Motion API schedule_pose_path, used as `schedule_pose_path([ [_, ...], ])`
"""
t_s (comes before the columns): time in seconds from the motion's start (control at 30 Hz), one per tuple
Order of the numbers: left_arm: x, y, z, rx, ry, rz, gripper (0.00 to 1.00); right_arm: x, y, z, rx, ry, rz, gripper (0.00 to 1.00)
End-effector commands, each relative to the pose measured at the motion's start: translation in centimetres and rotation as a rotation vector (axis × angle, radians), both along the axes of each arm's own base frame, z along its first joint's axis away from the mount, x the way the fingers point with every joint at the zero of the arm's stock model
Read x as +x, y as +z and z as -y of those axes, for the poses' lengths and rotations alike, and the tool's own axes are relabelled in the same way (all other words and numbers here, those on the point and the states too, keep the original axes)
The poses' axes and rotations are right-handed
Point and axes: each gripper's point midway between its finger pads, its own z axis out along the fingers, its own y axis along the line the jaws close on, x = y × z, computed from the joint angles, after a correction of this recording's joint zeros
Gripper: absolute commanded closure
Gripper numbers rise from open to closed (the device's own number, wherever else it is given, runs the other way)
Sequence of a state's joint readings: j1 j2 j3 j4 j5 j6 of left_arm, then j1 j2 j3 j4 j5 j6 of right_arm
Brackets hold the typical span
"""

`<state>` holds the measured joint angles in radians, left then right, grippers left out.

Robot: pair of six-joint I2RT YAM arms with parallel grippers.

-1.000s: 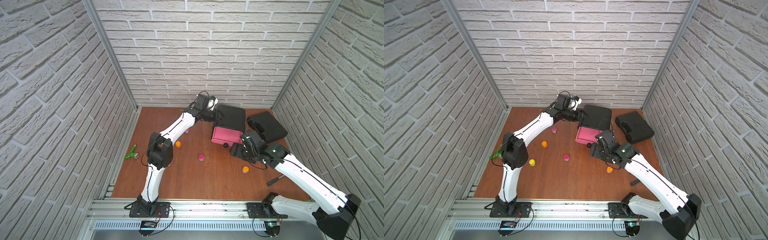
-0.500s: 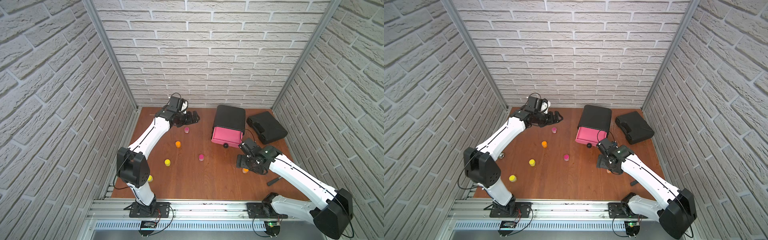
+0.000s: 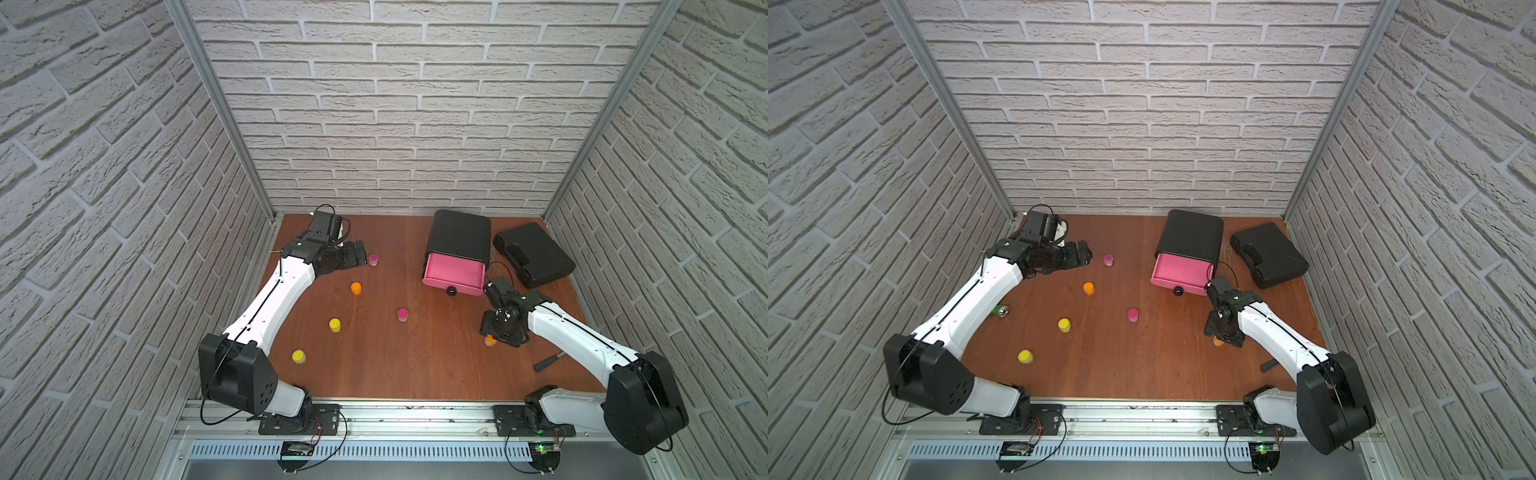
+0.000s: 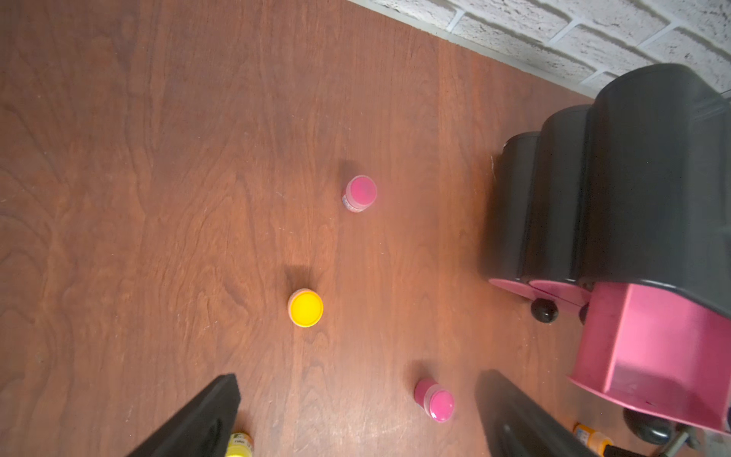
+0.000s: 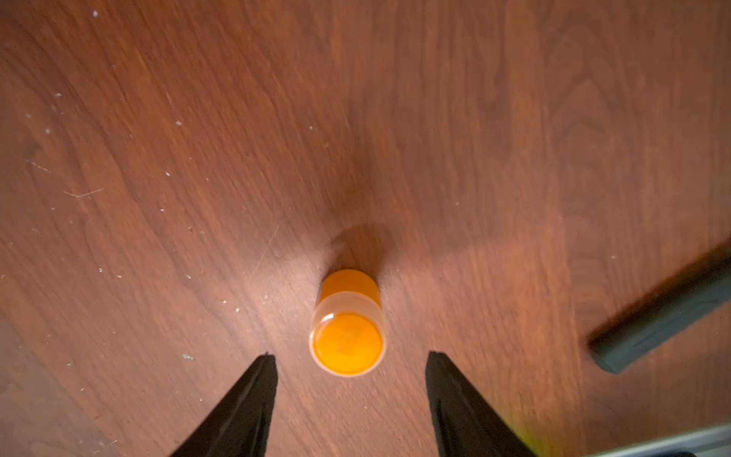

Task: Put the paint cans in the drawer according to color
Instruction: Pick up the paint can at the center of the board.

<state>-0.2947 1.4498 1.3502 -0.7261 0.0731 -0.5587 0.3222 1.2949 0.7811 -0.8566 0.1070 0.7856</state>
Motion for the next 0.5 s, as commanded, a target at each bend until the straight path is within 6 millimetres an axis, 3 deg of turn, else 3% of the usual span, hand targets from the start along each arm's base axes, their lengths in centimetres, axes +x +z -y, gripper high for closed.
schedule_pose_path([
  [0.0,-0.5,-0.2,-1.0,0.052,0.0,0.0,0.01,0.6,-0.4,-0.4,0.02,0.011,0.007,0.35],
  [0.17,-0.4,-0.5,-1.2,0.068,-0.006,-0.008,0.01,0.0,-0.9,0.5,-0.023,-0.009,-0.023,0.39],
  [0.47,0.1,-0.3,-0.8,0.074,-0.04,-0.001,0.02,-0.5,-2.1,0.4,-0.015,-0.021,-0.054,0.42],
])
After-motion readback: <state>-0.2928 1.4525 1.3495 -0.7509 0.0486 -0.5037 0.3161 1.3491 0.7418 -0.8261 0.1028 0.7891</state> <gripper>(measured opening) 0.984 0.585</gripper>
